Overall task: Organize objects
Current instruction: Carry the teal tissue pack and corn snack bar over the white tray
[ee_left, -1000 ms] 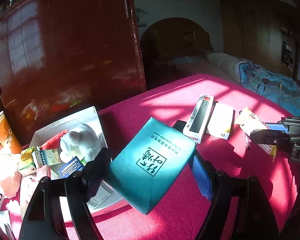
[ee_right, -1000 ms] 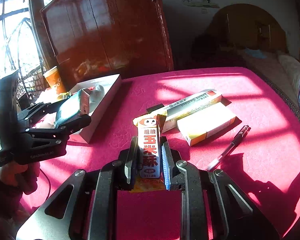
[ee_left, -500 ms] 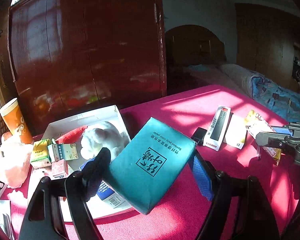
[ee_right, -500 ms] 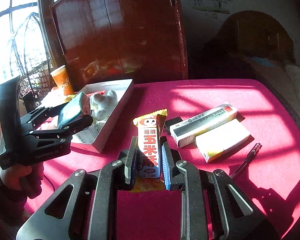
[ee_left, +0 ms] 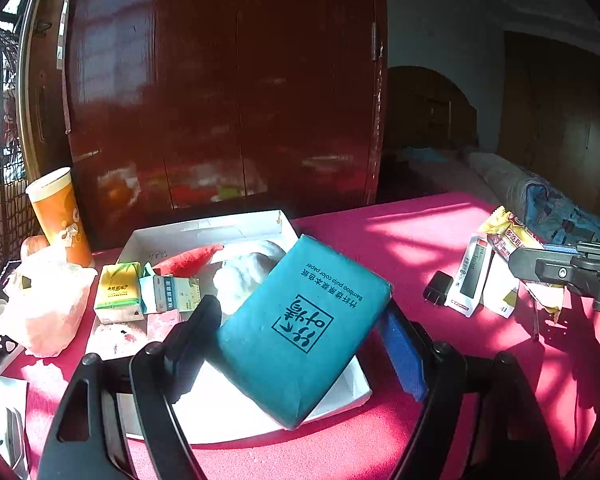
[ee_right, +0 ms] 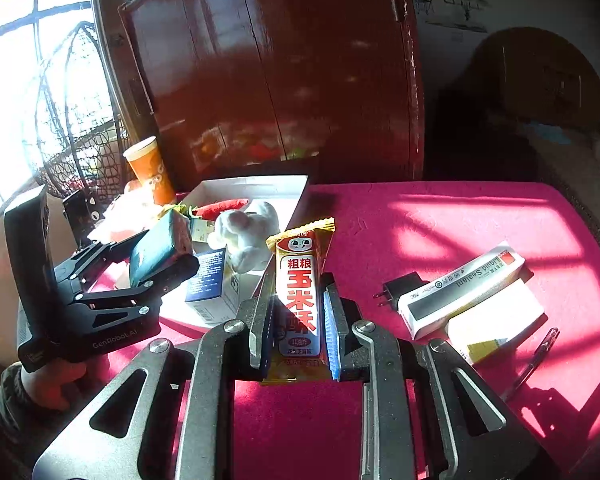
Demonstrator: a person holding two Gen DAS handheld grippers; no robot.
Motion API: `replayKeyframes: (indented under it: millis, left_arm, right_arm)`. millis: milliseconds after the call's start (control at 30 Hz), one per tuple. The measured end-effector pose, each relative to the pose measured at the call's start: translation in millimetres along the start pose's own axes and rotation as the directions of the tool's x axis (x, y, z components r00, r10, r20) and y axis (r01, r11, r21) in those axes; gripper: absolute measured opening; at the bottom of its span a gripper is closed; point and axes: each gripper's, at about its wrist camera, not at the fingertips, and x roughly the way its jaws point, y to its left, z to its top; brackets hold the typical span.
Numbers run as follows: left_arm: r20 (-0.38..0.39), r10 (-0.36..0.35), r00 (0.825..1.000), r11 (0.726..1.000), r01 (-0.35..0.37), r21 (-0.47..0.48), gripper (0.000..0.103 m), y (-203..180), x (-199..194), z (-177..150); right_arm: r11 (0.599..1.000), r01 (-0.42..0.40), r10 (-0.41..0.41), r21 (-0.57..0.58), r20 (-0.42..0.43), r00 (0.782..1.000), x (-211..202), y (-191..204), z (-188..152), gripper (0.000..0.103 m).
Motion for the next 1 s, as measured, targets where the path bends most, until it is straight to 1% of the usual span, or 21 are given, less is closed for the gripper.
replayKeyframes:
  millis: [333,433,500,600,733,867,933,1000]
  left_arm:
    - [0.012,0.06,0.998,0.997,-0.059,-0.051,0.079,38,-1,4]
    - [0.017,0.083,0.996,0.995,-0.082,-0.055,0.079,52,2,11]
    - [0.011,0.086,0.996,0.993,-0.085,-0.08,0.079,71,5,19]
    - [-0.018,0.072,0.997,0.989,-0.074,-0.126,0.079,99,15,32]
    - [-0.063,0.085,0.994,0.983,-0.094,-0.155,0.079,127,33,44]
    - [-0.128,0.082,0.988,0.976,-0.106,-0.188,0.079,144,61,48]
    - [-0.151,0.072,0.986,0.974,-0.102,-0.201,0.079,149,75,48]
    - [-0.176,0.078,0.981,0.97,-0.115,-0.213,0.079,152,87,47]
  right_arm:
    - [0.997,-0.065,0.064,-0.047,-0.016,0.998,30,39,27,0.02]
    - [0.995,-0.08,0.079,-0.051,-0.029,0.996,42,49,37,0.02]
    - [0.995,-0.092,0.09,-0.044,-0.042,0.995,51,53,45,0.02]
    - [0.993,-0.114,0.113,-0.021,-0.063,0.992,65,57,57,0.02]
    - [0.991,-0.136,0.136,0.008,-0.107,0.985,93,66,68,0.02]
    - [0.986,-0.152,0.161,0.065,-0.161,0.974,131,73,73,0.02]
    - [0.981,-0.17,0.185,0.097,-0.187,0.965,150,77,73,0.02]
    - [0.978,-0.171,0.193,0.118,-0.207,0.959,167,83,72,0.02]
